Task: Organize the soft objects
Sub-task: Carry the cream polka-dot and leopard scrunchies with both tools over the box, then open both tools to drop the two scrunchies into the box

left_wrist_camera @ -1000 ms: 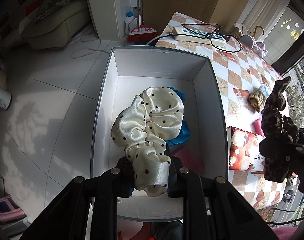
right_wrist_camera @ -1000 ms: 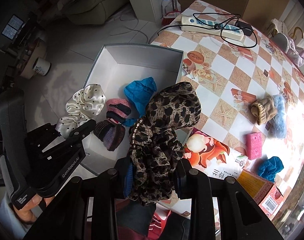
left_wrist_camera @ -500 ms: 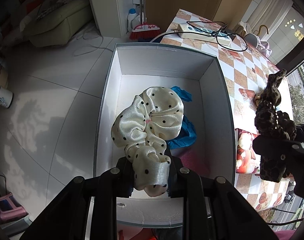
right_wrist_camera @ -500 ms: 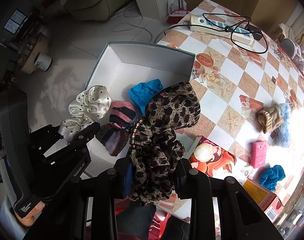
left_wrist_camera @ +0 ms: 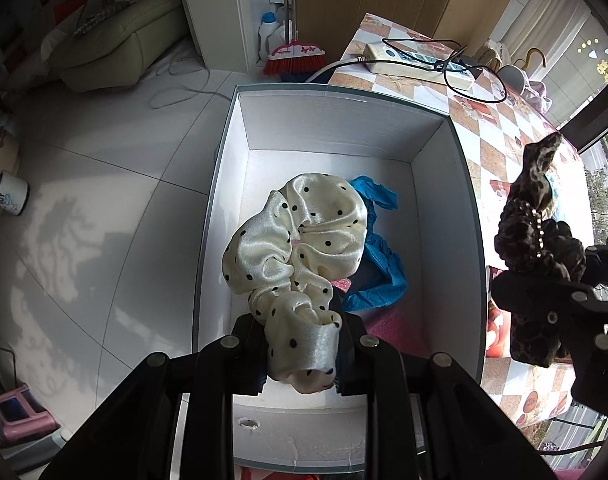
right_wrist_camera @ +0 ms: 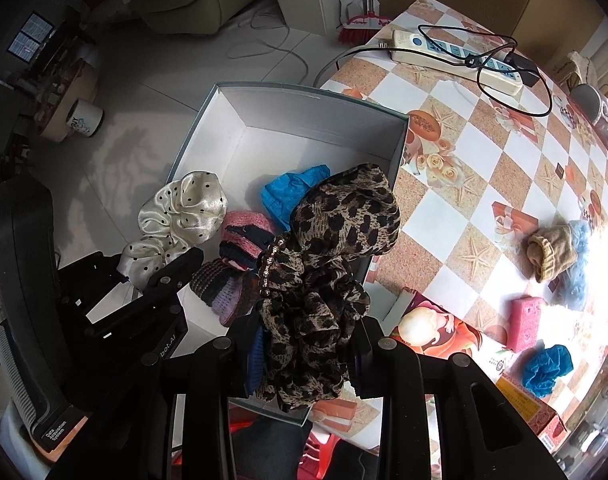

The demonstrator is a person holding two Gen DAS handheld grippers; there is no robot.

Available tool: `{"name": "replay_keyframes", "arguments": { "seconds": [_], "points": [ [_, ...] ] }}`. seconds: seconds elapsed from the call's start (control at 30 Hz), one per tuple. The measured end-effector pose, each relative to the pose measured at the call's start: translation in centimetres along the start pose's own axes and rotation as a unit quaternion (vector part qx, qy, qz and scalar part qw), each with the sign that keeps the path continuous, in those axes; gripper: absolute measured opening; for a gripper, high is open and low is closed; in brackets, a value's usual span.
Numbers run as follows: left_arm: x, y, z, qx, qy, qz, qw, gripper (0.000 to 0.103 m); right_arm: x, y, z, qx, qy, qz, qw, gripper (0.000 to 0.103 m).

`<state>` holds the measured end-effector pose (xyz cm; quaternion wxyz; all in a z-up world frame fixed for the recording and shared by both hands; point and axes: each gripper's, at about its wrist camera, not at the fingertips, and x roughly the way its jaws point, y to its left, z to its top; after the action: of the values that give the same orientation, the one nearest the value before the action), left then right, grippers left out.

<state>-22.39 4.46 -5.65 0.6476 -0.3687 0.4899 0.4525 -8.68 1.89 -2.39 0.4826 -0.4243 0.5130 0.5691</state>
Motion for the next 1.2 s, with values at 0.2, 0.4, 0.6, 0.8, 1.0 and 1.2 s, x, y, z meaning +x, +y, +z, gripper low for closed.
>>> {"name": "replay_keyframes", "arguments": {
  "seconds": [0.2, 0.4, 0.6, 0.8, 1.0, 1.2],
  "points": [
    [0.5, 0.1, 0.2, 0.001, 0.006, 0.002, 1.0000, 0.026, 0.6, 0.6, 0.8, -0.014, -0.002, -0.013, 1.000, 0.034],
    [1.0, 0.0, 0.3, 0.005, 0.014, 0.002, 0.9999, 0.026, 1.2, 1.2, 1.4, -0.030, 0.001, -0.024, 0.999, 0.034],
    [1.0, 0.0, 0.2, 0.005, 0.014, 0.002, 0.9999, 0.028, 1.5, 1.4, 1.8, -0.037, 0.003, -0.027, 0.999, 0.034],
    [1.0, -0.1, 0.3, 0.004, 0.012, 0.000, 0.9999, 0.043, 1.5, 1.6, 1.9, -0.045, 0.003, -0.029, 0.999, 0.034],
    [0.4, -0.7, 0.5, 0.014, -0.004, 0.013, 0.9998, 0.074, 1.2, 1.2, 2.1, -0.042, -0.005, -0.032, 0.999, 0.053],
    [0.8, -0.5, 0.8, -0.011, 0.013, -0.005, 0.9998, 0.086, 0.8, 0.6, 2.2, -0.034, -0.011, -0.032, 0.999, 0.085]
  ]
}}
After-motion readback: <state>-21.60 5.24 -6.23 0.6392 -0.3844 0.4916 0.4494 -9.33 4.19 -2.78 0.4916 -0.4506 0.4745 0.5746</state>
